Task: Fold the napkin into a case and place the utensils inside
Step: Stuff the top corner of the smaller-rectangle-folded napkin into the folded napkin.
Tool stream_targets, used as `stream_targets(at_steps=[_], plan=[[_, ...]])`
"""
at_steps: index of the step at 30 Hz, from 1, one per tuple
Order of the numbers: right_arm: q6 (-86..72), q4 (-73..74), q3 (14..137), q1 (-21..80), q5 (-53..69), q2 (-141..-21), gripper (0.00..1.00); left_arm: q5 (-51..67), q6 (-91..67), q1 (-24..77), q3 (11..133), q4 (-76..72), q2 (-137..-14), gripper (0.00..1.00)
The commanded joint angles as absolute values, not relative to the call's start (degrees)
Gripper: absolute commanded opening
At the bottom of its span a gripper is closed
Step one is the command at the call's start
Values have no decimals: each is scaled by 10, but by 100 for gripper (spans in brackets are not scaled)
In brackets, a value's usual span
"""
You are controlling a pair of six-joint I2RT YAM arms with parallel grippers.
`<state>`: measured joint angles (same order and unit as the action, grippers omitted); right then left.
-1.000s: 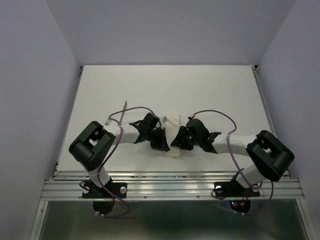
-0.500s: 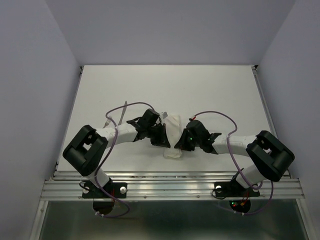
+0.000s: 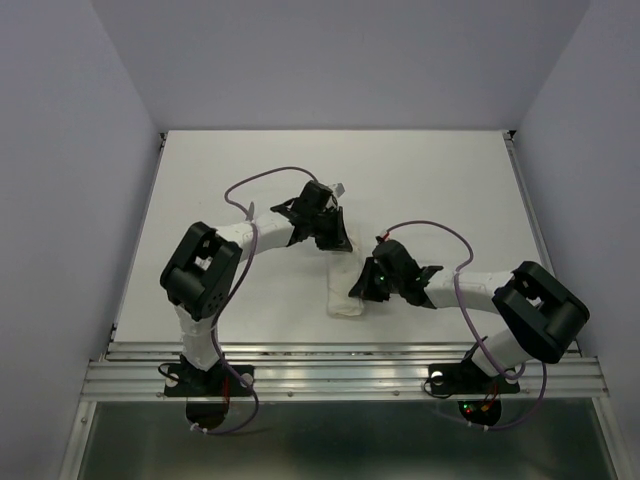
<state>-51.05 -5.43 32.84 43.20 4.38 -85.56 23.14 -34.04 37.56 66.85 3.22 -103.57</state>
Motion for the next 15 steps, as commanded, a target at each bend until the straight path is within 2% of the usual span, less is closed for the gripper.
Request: stream_targets(at_steps=[1, 8, 15], plan=[[-487, -22, 318, 435, 19, -867, 3, 207, -324, 367, 714, 40, -1068, 0], [-487, -22, 324, 435, 22, -877, 2, 183, -306, 359, 762, 62, -1121, 0], [-489, -19, 325, 435, 21, -878, 2, 212, -305, 356, 789, 50, -1167, 0]])
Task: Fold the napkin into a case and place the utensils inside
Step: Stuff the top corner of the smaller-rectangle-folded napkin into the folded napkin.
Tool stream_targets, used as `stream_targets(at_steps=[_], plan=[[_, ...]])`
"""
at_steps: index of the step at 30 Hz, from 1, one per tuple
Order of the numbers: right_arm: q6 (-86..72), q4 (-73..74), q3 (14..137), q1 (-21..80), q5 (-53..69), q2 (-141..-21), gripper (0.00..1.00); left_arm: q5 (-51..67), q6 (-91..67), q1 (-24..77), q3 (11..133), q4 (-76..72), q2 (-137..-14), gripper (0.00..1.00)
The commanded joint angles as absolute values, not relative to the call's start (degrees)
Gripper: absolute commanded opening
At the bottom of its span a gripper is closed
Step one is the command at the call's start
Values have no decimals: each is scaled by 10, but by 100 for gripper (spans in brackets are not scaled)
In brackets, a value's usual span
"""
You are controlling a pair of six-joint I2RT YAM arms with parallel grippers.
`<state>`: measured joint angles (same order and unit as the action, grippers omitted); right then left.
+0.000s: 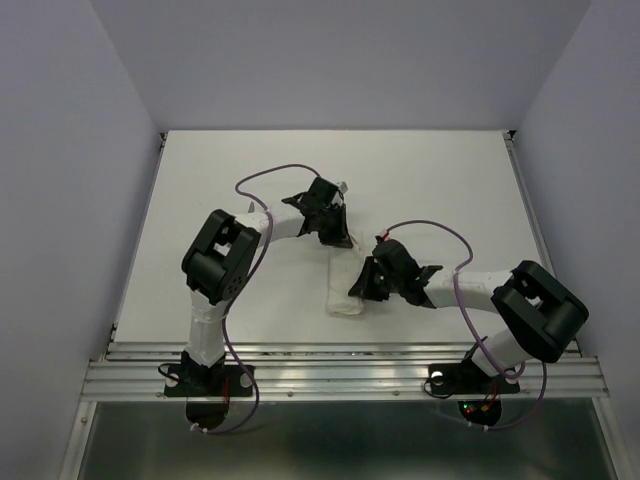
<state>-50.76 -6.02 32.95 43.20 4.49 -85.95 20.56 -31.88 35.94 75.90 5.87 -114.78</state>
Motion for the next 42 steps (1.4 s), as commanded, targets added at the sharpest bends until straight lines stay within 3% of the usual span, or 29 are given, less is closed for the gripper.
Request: stream_targets(at_steps=[1, 15, 23, 26, 27, 30, 32, 36, 42], plan=[[-490, -19, 324, 435, 21, -878, 2, 214, -304, 356, 795, 51, -1175, 0], [-524, -29, 344, 435, -16, -902, 2, 207, -285, 352, 843, 57, -1204, 0], [-567, -68, 405, 435, -33, -982, 2, 190, -217, 355, 901, 174, -1149, 3], [-560, -73, 421, 435, -17, -990, 25, 158, -202, 354, 903, 214, -1114, 9], [-556, -71, 424, 435, -15, -979, 53, 143, -200, 355, 902, 221, -1105, 9], [-530, -41, 429, 435, -52, -930, 76, 103, -195, 354, 891, 246, -1069, 13], [-517, -19, 426, 426, -69, -898, 80, 82, -198, 355, 891, 257, -1051, 10], [-488, 39, 398, 382, -91, -804, 99, 13, -218, 354, 886, 280, -1032, 8], [-447, 91, 350, 289, -101, -700, 100, -3, -240, 358, 837, 251, -998, 10]])
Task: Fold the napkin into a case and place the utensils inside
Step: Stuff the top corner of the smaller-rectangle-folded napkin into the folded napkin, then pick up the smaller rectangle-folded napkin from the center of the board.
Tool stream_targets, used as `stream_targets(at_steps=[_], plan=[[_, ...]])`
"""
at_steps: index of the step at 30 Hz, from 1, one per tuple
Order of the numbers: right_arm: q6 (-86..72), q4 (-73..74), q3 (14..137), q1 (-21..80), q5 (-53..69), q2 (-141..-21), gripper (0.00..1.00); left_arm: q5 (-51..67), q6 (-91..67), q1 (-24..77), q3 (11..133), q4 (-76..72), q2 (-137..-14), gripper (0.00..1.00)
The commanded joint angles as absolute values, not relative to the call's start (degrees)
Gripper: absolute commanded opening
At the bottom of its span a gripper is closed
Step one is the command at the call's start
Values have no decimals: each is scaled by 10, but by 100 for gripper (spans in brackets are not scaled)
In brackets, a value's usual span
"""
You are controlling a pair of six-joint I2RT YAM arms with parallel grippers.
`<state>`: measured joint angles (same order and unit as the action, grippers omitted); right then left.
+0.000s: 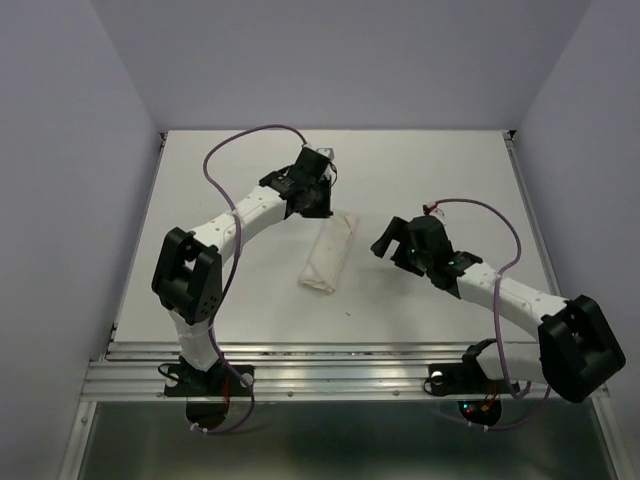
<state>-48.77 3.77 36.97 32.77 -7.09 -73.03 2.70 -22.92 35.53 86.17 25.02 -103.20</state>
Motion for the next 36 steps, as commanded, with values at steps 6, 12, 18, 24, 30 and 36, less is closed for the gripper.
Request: stream_targets(at_steps=[6, 12, 18, 24, 30, 36], plan=[[-419, 100, 330, 204, -76, -694, 100, -46, -250, 416, 817, 257, -1000, 49], [-400, 98, 341, 180, -66, -704, 100, -119, -273, 475, 832, 281, -1040, 69], [-396, 98, 342, 175, -59, -712, 100, -204, -284, 525, 878, 335, -1107, 68], [-398, 98, 338, 175, -54, -708, 100, -279, -304, 555, 911, 375, -1150, 67], [-397, 98, 341, 175, -51, -712, 100, -280, -306, 567, 911, 374, -1168, 62], [-396, 98, 344, 175, -51, -716, 100, -293, -308, 570, 915, 375, -1199, 47]])
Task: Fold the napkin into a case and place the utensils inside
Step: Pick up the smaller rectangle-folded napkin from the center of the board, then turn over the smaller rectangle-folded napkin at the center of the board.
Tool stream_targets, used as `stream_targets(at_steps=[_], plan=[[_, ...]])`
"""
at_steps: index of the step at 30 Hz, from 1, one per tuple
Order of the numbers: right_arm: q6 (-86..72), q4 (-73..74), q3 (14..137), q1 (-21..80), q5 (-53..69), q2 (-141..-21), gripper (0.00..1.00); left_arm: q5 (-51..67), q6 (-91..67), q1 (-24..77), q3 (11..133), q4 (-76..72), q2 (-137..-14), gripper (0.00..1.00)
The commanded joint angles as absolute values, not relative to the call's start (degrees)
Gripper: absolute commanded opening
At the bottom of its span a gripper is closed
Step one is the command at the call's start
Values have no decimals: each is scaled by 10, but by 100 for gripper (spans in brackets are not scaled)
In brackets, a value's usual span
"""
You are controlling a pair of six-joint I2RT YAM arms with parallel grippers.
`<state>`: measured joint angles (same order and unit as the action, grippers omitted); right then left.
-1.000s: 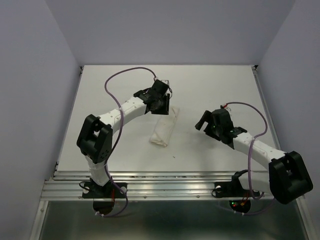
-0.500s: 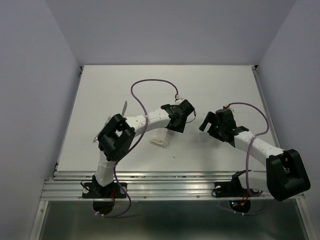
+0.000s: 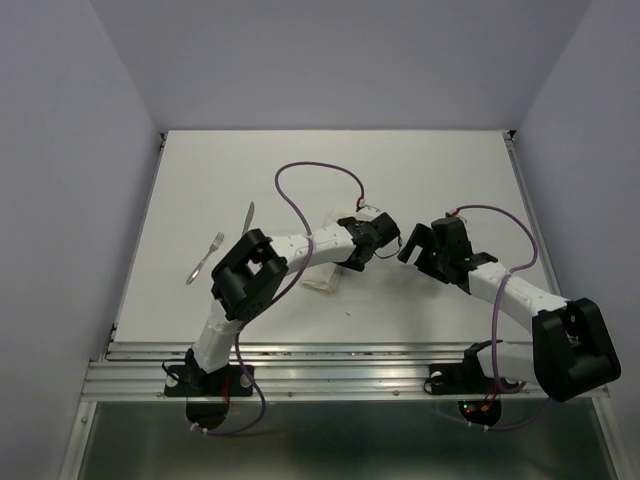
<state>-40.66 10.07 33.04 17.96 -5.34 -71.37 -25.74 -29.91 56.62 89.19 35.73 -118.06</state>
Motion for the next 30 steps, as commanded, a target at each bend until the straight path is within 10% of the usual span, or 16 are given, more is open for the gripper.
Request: stream_targets(at_steps=[1, 9, 13, 30], plan=[[-396, 98, 345, 175, -50, -716, 100, -295, -307, 570, 917, 375, -1202, 46], [-397, 98, 341, 175, -51, -715, 100, -315, -301, 570, 932, 380, -1237, 44], [-397, 98, 343, 175, -50, -715, 100, -319, -290, 570, 940, 387, -1253, 0], [-410, 105, 339, 170, -81, -680, 100, 202, -173, 481, 860, 176, -1124, 0]])
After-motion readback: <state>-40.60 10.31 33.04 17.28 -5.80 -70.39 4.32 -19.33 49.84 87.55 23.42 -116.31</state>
